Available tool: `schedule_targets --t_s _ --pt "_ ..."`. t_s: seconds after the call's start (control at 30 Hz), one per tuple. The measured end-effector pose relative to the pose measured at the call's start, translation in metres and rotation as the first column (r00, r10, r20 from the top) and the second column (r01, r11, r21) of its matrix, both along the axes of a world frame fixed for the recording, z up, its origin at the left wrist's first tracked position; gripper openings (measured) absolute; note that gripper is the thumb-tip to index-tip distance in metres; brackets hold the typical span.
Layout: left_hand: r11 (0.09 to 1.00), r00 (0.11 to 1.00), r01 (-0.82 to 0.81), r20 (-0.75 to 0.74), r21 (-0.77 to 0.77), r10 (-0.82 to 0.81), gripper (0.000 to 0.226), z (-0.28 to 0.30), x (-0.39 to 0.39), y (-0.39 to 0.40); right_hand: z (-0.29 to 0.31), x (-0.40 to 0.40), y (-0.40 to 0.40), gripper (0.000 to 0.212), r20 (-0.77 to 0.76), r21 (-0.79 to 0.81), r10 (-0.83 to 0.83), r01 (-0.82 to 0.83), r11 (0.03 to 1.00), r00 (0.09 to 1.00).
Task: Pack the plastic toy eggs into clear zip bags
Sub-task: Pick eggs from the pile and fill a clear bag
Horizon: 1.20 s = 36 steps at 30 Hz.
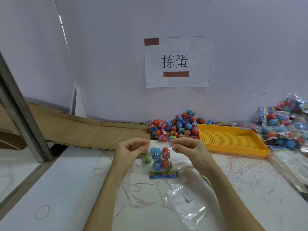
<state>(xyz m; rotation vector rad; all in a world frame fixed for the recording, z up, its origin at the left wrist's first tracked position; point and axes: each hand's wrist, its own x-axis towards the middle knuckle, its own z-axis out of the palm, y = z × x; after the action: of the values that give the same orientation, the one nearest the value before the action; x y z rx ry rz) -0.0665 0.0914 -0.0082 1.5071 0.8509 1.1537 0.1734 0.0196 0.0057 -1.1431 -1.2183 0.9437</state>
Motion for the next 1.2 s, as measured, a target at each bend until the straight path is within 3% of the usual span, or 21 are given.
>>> schedule_targets --t_s 0.23,0.5,0.67,0.83,1.2 --pt "0.984 0.998 0.039 -0.054 0.171 -0.03 0.031 0.001 -0.006 0.0 -0.001 0.0 0.0 0.022 0.043 0.018 0.008 -0.009 1.0 0.999" --pt "0.968 0.996 0.029 -0.094 0.248 -0.006 0.031 0.001 -0.008 0.002 0.005 -0.002 -0.002 0.027 0.152 -0.023 -0.032 0.036 0.999 0.988" --pt "0.971 0.984 0.047 -0.177 0.234 -0.005 0.033 -0.001 -0.009 0.004 0.006 -0.003 -0.001 0.029 0.112 -0.043 -0.05 0.056 0.998 0.992" --pt "0.98 0.993 0.008 -0.116 0.198 0.016 0.01 0.001 -0.003 0.0 0.001 -0.005 0.003 0.008 0.16 -0.031 -0.046 0.052 0.998 0.986" --pt "0.993 0.991 -0.01 -0.132 0.122 0.026 0.016 0.0 0.003 0.0 -0.005 -0.011 0.009 0.017 0.159 -0.005 -0.09 0.092 0.996 0.983"
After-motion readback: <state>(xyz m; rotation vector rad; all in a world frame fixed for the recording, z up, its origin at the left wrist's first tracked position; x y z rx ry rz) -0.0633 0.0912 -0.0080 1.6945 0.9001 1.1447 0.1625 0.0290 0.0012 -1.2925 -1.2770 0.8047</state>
